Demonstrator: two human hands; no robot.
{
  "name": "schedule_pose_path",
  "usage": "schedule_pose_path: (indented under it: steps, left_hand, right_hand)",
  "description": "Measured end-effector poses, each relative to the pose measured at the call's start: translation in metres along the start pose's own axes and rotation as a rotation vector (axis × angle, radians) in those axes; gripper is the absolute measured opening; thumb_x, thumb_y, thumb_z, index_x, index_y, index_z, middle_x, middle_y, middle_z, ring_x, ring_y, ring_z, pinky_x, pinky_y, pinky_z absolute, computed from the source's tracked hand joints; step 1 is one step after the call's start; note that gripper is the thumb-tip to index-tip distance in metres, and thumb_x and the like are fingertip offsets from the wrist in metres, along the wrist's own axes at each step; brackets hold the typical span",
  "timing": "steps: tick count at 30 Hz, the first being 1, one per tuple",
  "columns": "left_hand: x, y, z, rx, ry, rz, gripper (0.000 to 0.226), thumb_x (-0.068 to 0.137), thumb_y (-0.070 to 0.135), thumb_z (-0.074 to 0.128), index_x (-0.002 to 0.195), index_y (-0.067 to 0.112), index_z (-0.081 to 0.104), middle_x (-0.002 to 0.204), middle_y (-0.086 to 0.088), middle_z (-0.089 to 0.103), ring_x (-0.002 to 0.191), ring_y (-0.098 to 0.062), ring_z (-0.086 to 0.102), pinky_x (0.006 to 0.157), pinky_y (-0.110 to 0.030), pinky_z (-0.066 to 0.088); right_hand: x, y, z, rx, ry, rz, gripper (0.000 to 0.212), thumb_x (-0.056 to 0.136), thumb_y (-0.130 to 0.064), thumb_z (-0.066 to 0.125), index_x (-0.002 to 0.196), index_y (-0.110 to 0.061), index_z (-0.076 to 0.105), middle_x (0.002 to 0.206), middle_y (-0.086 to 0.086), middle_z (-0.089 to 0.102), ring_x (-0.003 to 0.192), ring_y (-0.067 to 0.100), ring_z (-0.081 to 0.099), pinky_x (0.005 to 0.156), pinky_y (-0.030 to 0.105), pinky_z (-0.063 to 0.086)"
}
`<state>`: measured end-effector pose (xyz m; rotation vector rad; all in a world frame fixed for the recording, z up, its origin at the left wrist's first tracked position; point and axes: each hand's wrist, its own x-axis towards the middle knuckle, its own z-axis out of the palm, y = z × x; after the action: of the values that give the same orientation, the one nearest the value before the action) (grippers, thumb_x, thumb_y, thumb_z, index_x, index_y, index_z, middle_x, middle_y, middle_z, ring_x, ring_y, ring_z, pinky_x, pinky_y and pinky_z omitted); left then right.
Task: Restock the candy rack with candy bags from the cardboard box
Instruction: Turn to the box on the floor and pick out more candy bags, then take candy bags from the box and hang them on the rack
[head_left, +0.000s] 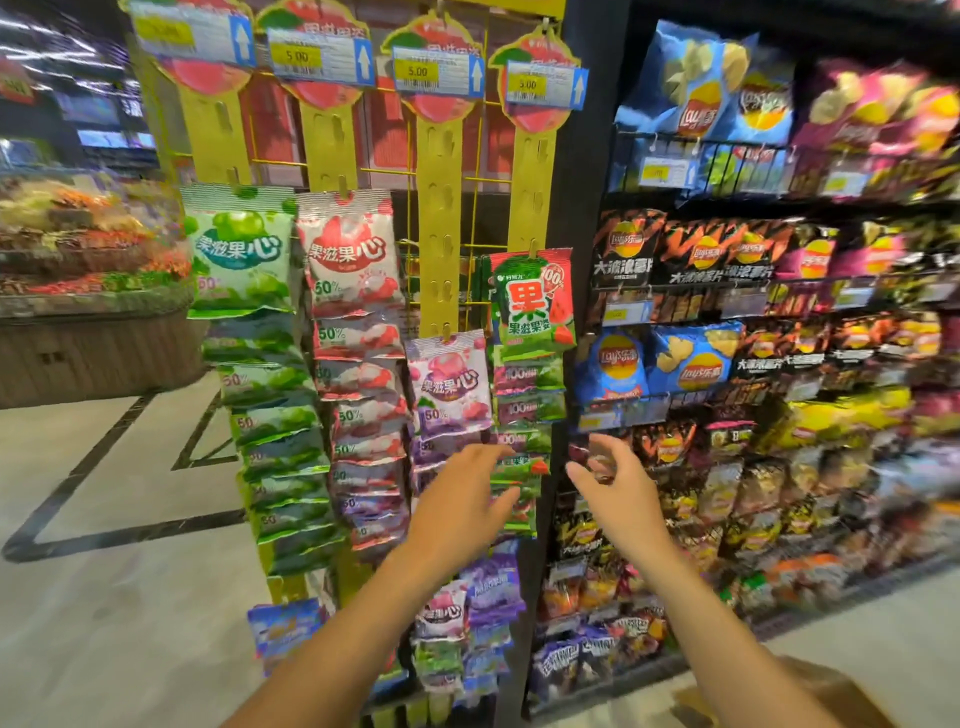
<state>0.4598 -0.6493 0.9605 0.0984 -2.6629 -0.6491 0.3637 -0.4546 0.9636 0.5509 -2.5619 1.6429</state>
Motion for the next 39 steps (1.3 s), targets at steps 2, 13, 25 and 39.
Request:
schedule_pose_path:
  steps: [2, 13, 25, 39]
  left_hand:
    - [-0.014, 0.001, 0.017, 0.024, -0.042, 0.033, 0.052, 0.105, 0.047, 0.054, 0.151, 0.029, 0.041, 0.153, 0.005, 0.046, 0.14, -0.018, 0.043, 0.111, -0.039, 0.044]
    - [-0.06, 0.042, 0.118, 0.279, -0.25, 0.252, 0.066, 0.104, 0.057, 0.045, 0.163, 0.039, 0.021, 0.176, 0.0, 0.003, 0.162, -0.027, -0.002, 0.129, -0.052, 0.013]
    - [-0.038, 0.172, 0.249, 0.328, -0.35, 0.458, 0.07, 0.099, 0.063, 0.041, 0.162, 0.035, 0.028, 0.173, -0.007, 0.021, 0.161, -0.034, 0.012, 0.127, -0.058, 0.02]
    - [-0.009, 0.342, 0.397, 0.275, -0.546, 0.47, 0.071, 0.105, 0.061, 0.037, 0.166, 0.034, 0.011, 0.175, -0.001, -0.008, 0.161, -0.028, -0.011, 0.13, -0.054, 0.001]
  right_hand:
    - [-0.022, 0.016, -0.003, -0.087, -0.017, 0.03, 0.056, 0.098, -0.039, 0.066, 0.149, -0.025, 0.045, 0.146, -0.007, 0.049, 0.127, 0.014, 0.052, 0.104, 0.038, 0.049]
    - [-0.117, 0.109, -0.065, -0.474, -0.035, 0.066, 0.054, 0.095, -0.052, 0.062, 0.142, -0.026, 0.051, 0.141, -0.008, 0.048, 0.136, 0.013, 0.043, 0.106, 0.027, 0.038]
    - [-0.163, 0.216, -0.221, -0.826, 0.023, 0.231, 0.066, 0.096, -0.052, 0.06, 0.155, -0.034, 0.037, 0.166, -0.004, 0.023, 0.153, 0.021, 0.023, 0.122, 0.045, 0.03]
    - [-0.17, 0.342, -0.409, -0.794, 0.056, 0.406, 0.065, 0.095, -0.053, 0.058, 0.153, -0.036, 0.036, 0.166, 0.001, 0.024, 0.152, 0.025, 0.024, 0.121, 0.046, 0.029]
